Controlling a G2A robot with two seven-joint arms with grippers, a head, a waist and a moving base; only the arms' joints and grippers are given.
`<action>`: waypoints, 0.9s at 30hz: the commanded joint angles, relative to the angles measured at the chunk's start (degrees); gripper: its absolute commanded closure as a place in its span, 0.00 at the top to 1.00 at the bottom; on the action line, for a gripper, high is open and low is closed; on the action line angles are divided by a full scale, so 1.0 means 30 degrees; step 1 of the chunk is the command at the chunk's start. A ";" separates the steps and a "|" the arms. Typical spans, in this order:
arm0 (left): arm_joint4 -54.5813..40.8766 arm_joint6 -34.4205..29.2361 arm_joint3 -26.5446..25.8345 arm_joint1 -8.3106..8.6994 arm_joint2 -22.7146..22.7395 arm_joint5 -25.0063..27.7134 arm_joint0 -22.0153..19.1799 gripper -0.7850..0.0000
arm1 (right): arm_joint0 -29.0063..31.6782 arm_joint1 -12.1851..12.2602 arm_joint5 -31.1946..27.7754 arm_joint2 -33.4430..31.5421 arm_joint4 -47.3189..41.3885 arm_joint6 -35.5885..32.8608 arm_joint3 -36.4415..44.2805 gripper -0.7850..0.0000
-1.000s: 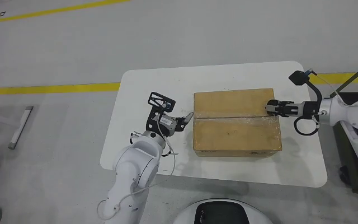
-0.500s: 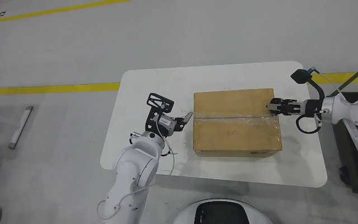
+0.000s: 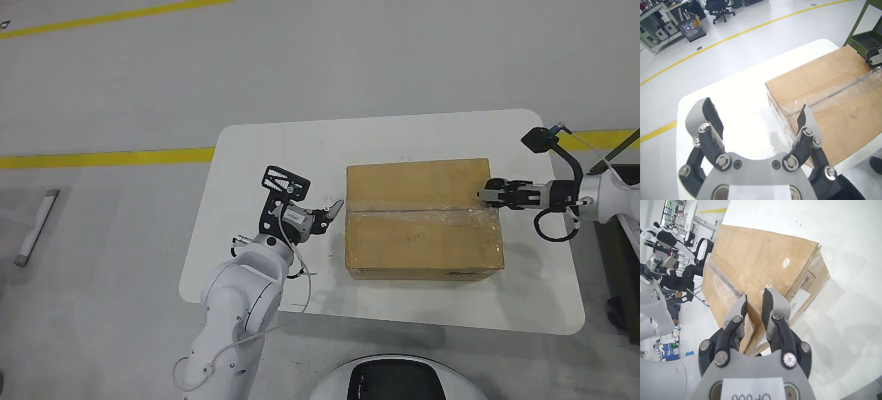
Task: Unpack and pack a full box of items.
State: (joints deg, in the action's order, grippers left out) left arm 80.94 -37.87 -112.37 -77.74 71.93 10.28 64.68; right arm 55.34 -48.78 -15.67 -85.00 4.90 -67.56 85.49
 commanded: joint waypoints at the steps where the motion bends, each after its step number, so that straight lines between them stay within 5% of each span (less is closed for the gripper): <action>1: 0.0000 0.0000 0.0000 0.0000 0.0000 0.0000 0.0000 1.00 | 0.0058 0.0045 -0.0145 -0.0098 -0.0113 -0.0092 0.0071 0.37; 15: 0.0000 0.0000 0.0000 0.0000 0.0000 0.0000 0.0000 1.00 | 0.0626 0.0310 -0.0567 -0.0253 -0.0296 -0.0311 0.0560 0.36; 22: 0.0000 0.0000 0.0000 0.0000 0.0000 0.0000 0.0000 1.00 | 0.0400 0.0359 -0.0422 0.0098 -0.0135 -0.0143 0.0608 0.22; 27: 0.0000 0.0000 0.0000 0.0000 0.0000 0.0000 0.0000 1.00 | 0.0290 0.0407 -0.0407 0.0276 -0.0046 -0.0151 0.0620 0.00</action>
State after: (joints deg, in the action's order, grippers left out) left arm 80.94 -37.87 -112.37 -77.74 71.93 10.28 64.68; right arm 56.26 -47.58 -16.87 -84.24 4.72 -67.93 87.34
